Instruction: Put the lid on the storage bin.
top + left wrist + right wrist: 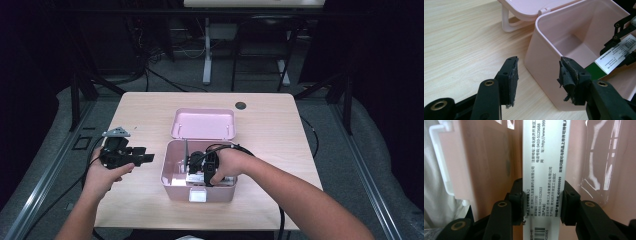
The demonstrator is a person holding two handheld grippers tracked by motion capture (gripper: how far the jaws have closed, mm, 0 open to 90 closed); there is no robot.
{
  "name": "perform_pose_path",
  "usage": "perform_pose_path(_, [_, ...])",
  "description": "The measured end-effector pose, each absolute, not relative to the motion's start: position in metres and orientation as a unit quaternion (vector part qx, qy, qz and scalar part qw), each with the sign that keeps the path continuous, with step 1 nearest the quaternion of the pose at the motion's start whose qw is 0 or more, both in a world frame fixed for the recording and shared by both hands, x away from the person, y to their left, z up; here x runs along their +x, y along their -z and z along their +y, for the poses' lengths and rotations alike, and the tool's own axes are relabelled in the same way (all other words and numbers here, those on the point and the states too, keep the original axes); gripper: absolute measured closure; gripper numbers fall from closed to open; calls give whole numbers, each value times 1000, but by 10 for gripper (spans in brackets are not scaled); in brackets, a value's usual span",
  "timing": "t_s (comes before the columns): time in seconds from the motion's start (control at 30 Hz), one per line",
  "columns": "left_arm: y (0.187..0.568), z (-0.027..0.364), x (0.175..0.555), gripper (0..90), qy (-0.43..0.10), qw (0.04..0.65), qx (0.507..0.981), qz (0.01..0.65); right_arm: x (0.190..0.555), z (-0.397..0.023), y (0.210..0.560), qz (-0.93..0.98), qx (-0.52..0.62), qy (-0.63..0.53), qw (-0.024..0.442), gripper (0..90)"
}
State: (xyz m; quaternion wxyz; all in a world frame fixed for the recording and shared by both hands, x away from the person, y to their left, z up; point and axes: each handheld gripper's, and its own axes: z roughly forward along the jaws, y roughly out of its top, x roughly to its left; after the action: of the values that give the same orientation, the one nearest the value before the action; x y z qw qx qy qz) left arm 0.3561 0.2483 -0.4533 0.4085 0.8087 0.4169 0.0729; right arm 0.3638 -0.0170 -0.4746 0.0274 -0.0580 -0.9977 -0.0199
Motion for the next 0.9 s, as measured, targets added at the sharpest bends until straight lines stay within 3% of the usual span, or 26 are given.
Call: perform_pose_path(0.9, [453,248,356,495,-74,406,812,412,362,-20,468,-998,-49,36,33,615])
